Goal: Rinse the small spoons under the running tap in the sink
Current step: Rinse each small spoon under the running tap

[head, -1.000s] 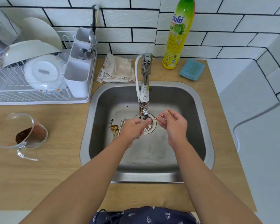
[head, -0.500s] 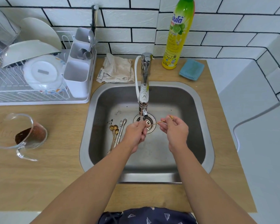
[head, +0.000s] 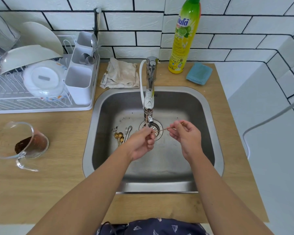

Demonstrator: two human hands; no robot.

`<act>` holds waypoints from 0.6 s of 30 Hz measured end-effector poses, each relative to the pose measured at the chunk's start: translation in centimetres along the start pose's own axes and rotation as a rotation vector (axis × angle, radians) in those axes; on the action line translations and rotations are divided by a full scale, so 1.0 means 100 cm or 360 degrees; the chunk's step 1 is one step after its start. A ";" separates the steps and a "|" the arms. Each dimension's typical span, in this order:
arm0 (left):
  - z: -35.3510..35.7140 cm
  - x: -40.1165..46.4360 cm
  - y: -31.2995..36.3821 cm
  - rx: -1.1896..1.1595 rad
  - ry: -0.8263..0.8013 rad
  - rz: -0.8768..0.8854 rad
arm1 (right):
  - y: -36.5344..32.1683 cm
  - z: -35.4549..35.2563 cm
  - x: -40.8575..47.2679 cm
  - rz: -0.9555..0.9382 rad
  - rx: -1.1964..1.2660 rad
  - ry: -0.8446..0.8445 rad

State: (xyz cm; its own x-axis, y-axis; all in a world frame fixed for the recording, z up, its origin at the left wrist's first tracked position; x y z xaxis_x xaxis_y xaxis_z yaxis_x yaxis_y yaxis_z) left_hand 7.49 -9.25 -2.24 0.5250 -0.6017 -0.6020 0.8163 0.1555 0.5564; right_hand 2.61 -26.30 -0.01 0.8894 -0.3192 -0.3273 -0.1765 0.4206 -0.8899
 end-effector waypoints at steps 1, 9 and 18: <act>0.002 -0.003 0.000 0.0142 -0.0046 0.0044 | 0.000 -0.002 0.000 0.0010 -0.0015 0.0058; -0.001 -0.009 0.010 0.0855 0.0504 0.0356 | 0.019 0.013 -0.002 0.0271 0.0194 0.0273; -0.007 -0.023 0.003 0.0811 -0.0057 0.0157 | 0.020 0.024 0.000 0.0340 0.0295 0.0117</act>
State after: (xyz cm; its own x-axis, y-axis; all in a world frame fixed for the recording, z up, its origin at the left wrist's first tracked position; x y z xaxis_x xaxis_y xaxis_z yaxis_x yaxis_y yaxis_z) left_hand 6.75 -7.26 -1.10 0.5778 -0.6310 -0.5177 0.5377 -0.1828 0.8231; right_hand 3.27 -23.37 -1.05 0.8063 -0.2642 -0.5292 -0.2706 0.6309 -0.7272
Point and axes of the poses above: each hand's wrist, its own x-axis towards the middle knuckle, its own z-axis out of the palm, y = z × x, the point moved 5 cm from there along x, towards the middle knuckle, and after that the axes turned 9 degrees about -y, right-handed, at the moved point
